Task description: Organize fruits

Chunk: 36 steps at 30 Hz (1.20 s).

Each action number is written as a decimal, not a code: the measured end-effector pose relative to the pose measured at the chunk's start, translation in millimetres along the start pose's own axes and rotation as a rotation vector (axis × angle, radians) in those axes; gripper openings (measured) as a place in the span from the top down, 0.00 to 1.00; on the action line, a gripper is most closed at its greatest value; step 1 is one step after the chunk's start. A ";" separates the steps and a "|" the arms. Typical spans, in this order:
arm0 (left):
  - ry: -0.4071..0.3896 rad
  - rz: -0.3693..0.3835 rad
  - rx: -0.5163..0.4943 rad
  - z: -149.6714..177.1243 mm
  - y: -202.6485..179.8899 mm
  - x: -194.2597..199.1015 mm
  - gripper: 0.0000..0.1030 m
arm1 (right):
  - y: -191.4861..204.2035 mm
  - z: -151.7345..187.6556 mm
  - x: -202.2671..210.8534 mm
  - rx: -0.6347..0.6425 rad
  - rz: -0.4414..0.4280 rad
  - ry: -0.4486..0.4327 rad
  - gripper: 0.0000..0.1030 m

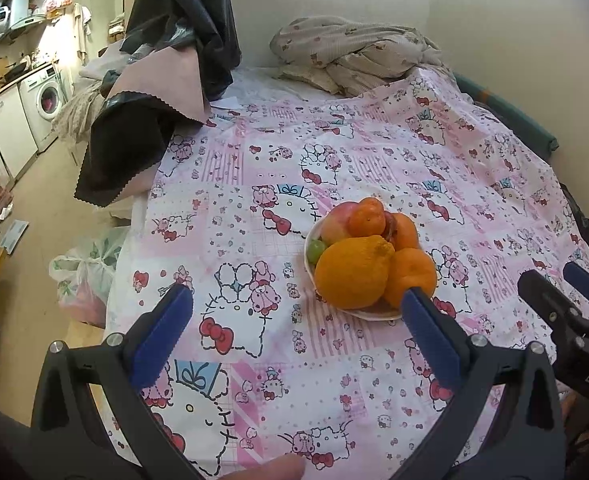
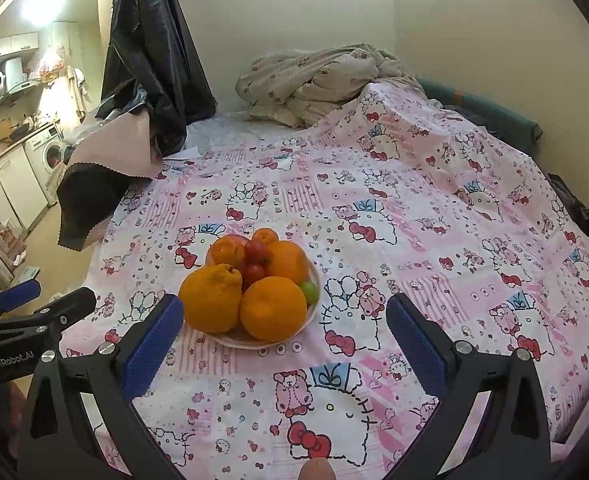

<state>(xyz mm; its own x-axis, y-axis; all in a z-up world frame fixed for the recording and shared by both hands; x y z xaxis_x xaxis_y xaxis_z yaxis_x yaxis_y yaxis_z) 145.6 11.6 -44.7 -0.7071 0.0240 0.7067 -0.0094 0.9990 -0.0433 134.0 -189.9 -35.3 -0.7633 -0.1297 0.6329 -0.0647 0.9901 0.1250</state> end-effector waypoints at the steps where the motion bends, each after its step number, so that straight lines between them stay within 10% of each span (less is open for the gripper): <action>1: 0.000 0.000 -0.002 0.0 -0.1 0.0 0.00 | 0.0 0.3 -0.2 -0.001 0.000 0.003 0.00; 36: -0.020 0.012 0.008 -3.7 0.5 9.7 0.00 | -3.0 -3.8 0.9 -0.010 0.014 -0.011 0.00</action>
<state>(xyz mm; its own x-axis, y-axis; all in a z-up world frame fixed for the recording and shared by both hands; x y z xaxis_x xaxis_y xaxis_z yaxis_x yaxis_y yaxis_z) 141.3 12.5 -35.2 -0.7210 0.0347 0.6921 -0.0068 0.9983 -0.0572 136.0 -193.2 -32.1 -0.7711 -0.1152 0.6262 -0.0473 0.9911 0.1241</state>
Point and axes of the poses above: each gripper's, at about its wrist camera, not at the fingertips, and x roughly against the way its jaws point, y to its left, z to its underside, the point moved 6 cm from there along -x, roughly the way its jaws point, and after that the axes turned 4 degrees about -x, right-handed, at the moved point
